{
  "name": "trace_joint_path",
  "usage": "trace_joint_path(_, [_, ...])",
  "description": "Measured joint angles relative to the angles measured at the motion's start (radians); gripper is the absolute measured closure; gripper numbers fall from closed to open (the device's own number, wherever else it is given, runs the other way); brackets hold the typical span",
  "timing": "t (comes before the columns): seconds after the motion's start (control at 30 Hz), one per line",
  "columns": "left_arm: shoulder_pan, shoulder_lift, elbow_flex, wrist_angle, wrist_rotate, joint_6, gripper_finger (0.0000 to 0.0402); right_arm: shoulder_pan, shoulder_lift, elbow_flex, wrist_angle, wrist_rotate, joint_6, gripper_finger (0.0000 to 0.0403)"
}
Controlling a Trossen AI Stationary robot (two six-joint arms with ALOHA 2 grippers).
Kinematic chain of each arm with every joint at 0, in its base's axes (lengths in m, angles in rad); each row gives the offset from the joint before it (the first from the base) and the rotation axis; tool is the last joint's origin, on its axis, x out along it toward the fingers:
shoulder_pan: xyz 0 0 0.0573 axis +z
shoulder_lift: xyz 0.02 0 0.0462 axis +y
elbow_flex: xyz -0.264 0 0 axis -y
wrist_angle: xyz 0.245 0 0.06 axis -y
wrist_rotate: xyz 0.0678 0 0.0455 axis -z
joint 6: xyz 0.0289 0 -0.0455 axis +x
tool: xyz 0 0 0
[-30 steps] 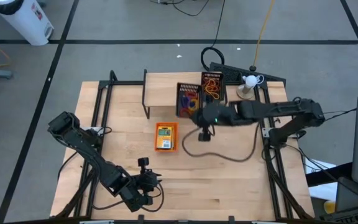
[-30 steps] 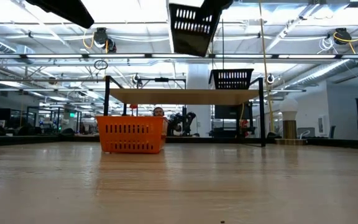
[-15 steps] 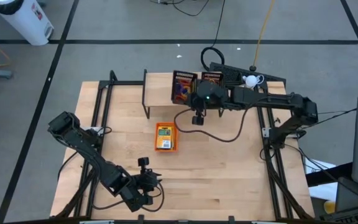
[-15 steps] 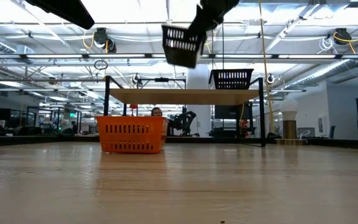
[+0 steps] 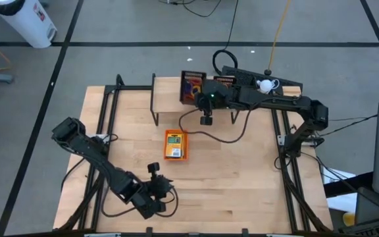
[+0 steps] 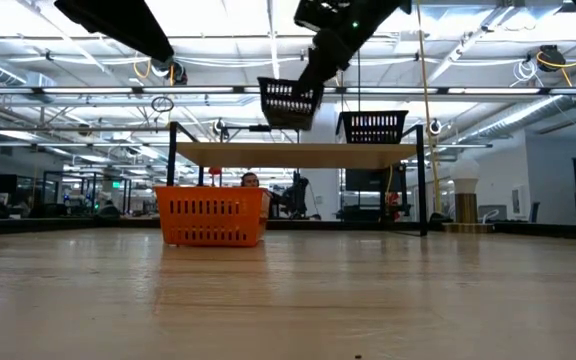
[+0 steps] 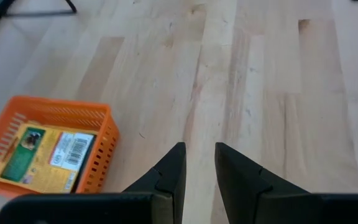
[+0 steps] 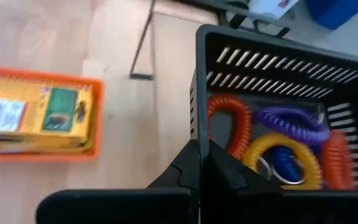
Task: Pick & Place Office Desk Supplies
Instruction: Put the black bin on the shelf
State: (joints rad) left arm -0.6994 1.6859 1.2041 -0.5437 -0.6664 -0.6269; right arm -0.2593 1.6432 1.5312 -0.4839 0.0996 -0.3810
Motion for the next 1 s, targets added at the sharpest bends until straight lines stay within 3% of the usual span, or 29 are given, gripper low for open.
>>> trace_joint_path(0.57, [-0.010, 0.000, 0.000, 0.012, 0.021, -0.087, 0.0314, -0.021, 0.040, 0.001, -0.070, 0.034, 0.017, 0.0401])
trace_joint_path(1.0, [-0.010, 0.000, 0.000, 0.022, 0.040, -0.089, 0.0314, -0.023, 0.039, 0.001, -0.090, 0.030, 0.029, 0.0367])
